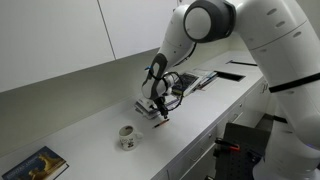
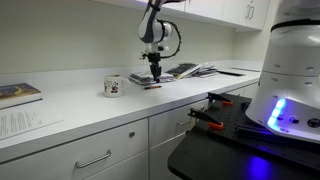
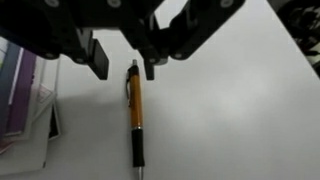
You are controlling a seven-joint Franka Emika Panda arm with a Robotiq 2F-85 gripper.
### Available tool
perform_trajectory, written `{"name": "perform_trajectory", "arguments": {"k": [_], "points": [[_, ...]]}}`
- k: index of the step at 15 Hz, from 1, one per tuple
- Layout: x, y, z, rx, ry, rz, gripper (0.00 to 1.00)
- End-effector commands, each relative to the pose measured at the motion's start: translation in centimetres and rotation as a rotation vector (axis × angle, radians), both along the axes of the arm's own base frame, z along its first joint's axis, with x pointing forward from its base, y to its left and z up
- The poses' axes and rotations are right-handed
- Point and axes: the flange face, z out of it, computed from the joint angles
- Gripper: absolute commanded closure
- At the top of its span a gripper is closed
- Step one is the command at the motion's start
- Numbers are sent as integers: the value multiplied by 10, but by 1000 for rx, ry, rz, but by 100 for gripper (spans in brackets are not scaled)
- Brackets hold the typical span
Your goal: Place the pen inside the mug
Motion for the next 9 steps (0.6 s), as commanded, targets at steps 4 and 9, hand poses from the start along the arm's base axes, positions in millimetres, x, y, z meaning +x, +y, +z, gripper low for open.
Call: {"name": "perform_trajectory", "arguments": {"k": [4, 9], "points": [[-2, -5, -18, 19, 43, 13, 56], [-2, -4, -27, -3, 36, 25, 57]]}}
